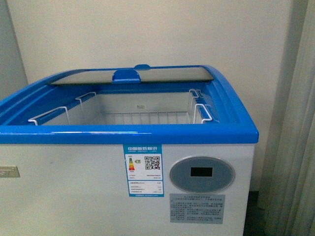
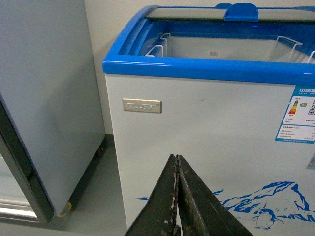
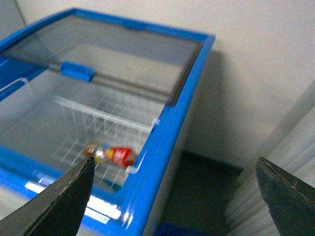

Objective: Put drink in fridge

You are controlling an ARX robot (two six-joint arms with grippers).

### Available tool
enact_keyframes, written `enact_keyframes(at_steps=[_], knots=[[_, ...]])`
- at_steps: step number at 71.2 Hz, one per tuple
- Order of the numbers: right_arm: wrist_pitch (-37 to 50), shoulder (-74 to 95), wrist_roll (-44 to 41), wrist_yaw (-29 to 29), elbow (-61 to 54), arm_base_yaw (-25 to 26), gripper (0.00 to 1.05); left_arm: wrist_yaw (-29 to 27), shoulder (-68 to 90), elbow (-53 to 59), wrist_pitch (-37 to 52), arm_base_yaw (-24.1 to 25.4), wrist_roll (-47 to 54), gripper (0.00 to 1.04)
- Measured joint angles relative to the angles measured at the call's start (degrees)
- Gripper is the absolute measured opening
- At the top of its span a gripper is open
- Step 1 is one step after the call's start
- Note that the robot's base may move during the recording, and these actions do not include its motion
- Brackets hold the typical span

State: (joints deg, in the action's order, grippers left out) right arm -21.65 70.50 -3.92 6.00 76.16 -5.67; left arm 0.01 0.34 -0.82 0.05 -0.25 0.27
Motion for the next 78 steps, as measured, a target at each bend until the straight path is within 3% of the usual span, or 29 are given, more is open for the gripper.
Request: enact_keyframes(at_steps=[2, 5, 9, 17, 23, 35, 78], knots=[[0.2, -5.2, 1.2, -1.3, -6.7, -0.1, 0.96, 0.0, 0.0, 0.0, 0.0, 0.0, 0.0, 0.03], [10.4, -13.6, 1.9, -8.5, -18.3, -0.9, 0.87, 0.0, 0.0, 0.0, 0.0, 0.0, 0.0, 0.03], [18.7, -22.9, 2.6, -12.0, -28.5, -1.0, 0.77, 0.0, 0.0, 0.0, 0.0, 0.0, 0.0, 0.03], [24.1, -37.3, 3.1, -11.7, -43.2, -0.2, 0.56, 0.0, 0.0, 0.0, 0.0, 0.0, 0.0, 0.03], [26.2, -40.6, 3.1, -7.0, -47.9, 3.1, 0.42, 0.0, -0.1, 0.0, 0.0, 0.0, 0.0, 0.03], [29.4, -44.9, 3.0, -6.1, -59.5, 5.5, 0.02, 0.0, -0.1, 0.0, 0.0, 0.0, 0.0, 0.03], [30.9, -56.0, 3.3, -6.0, -71.1, 5.6, 0.03, 0.0, -0.1, 0.0, 0.0, 0.0, 0.0, 0.03]])
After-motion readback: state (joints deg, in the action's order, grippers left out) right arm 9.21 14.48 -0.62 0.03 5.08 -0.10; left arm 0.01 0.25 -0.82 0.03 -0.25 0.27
